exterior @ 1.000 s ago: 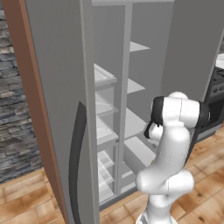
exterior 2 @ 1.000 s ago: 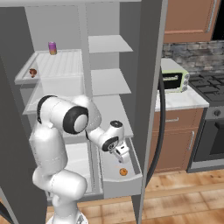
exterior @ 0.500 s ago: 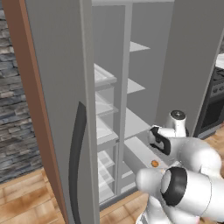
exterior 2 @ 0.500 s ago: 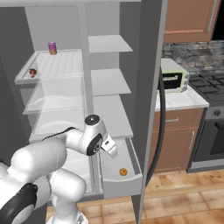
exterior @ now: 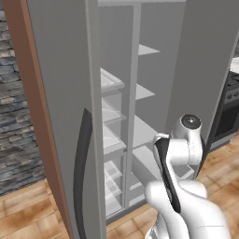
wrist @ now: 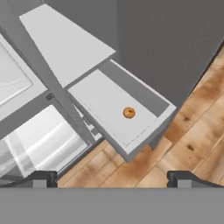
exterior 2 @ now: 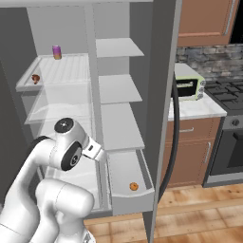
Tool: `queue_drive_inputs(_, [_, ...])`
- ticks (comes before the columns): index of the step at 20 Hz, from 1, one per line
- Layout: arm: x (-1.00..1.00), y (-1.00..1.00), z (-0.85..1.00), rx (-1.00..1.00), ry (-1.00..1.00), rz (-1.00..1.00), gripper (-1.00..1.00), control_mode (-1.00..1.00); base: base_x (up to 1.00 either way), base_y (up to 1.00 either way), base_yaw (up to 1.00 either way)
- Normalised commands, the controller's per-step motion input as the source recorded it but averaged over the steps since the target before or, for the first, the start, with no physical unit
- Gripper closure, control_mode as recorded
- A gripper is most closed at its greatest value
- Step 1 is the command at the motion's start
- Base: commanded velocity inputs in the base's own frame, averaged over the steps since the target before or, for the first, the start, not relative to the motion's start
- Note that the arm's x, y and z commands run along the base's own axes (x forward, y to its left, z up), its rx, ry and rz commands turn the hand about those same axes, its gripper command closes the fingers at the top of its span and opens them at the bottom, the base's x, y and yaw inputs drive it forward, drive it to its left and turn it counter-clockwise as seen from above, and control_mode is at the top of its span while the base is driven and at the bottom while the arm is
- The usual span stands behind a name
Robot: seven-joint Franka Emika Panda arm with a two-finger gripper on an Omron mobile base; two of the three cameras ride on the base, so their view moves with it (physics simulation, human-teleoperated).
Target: Take the tangerine and mushroom from the fridge shelf and place them in the freezer drawer to begin freezing them.
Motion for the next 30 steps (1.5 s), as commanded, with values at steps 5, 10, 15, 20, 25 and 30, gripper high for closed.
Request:
queue_drive_inputs(5, [-0.12, 0.27, 0.35, 0.00, 0.05, 0.21, -1.00, -1.00, 0.00, 0.00, 0.00])
queue_drive_inputs(10, [0.00, 0.00, 0.00, 0.00, 0.00, 0.00, -1.00, -1.00, 0.00, 0.00, 0.00])
queue_drive_inputs(15, [0.00, 0.00, 0.00, 0.00, 0.00, 0.00, -1.00, 1.00, 0.00, 0.16, 0.07])
queue_drive_inputs(20, [0.00, 0.00, 0.00, 0.00, 0.00, 0.00, -1.00, 1.00, 0.00, 0.21, 0.24])
queue_drive_inputs(25, [0.00, 0.00, 0.00, 0.00, 0.00, 0.00, -1.00, 1.00, 0.00, 0.33, 0.34])
queue_drive_inputs(30, [0.00, 0.00, 0.00, 0.00, 0.00, 0.00, -1.00, 1.00, 0.00, 0.37, 0.33])
